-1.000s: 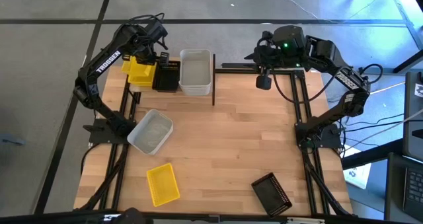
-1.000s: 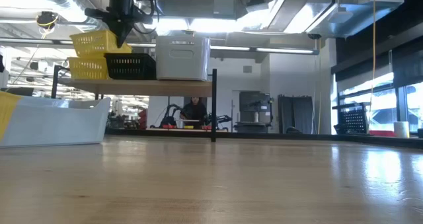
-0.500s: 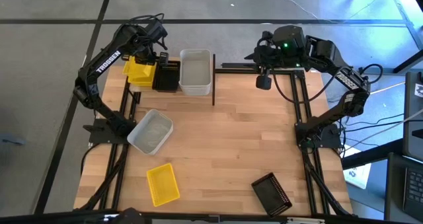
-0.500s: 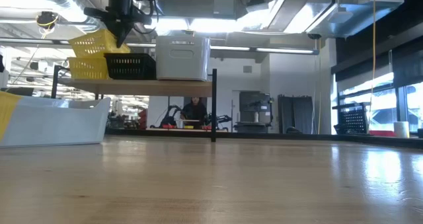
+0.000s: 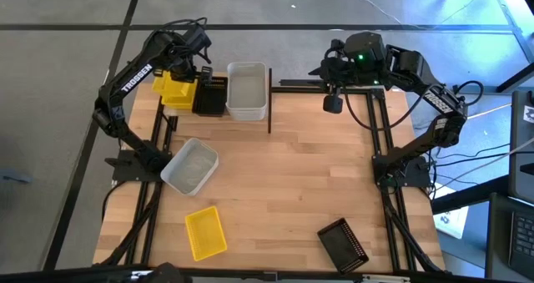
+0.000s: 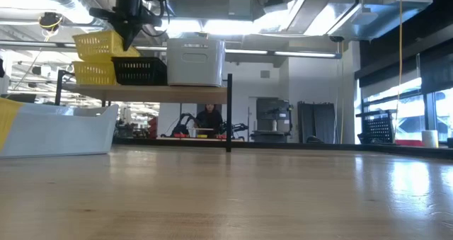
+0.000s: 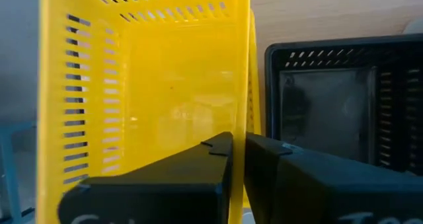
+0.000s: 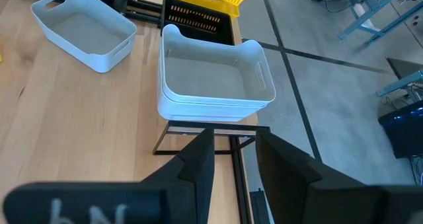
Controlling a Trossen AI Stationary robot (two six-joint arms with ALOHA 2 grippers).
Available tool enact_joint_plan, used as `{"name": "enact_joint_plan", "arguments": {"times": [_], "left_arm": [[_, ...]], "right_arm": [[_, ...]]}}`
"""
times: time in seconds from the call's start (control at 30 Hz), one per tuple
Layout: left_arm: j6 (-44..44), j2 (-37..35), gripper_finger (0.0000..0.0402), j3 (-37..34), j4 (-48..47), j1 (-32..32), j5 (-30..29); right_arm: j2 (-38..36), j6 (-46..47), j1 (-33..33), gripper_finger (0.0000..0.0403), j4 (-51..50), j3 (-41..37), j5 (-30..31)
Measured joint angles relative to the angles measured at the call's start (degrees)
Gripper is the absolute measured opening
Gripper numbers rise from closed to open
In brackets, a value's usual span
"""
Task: Stack baskets on shelf by color
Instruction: Stack the top yellow bin on top of the other yellow bin on the shelf
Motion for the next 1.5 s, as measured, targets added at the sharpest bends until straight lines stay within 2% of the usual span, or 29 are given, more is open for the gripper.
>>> {"name": "enact_joint_plan", "arguments": {"times": [0.3, 0.73, 1.17, 1.5], "left_arm": [[-0.1, 0.0, 0.0044, 0.0, -1.0, 0.0, 0.0], [-1.6, 0.0, 0.0044, 0.0, -1.0, 0.0, 3.4], [0.1, 0.0, 0.0030, 0.0, -0.8, 0.0, -0.2], [0.0, 0.0, 0.0051, 0.0, -0.8, 0.0, -0.1]], "right_arm": [[0.0, 0.0, 0.0, 0.0113, 0.0, 0.0, 0.0], [0.0, 0.1, 0.0, 0.0113, 0.0, 0.0, 0.0], [0.0, 0.2, 0.0, 0.0113, 0.0, 0.0, 0.0], [0.0, 0.2, 0.0, 0.0113, 0.0, 0.0, 0.0]]}}
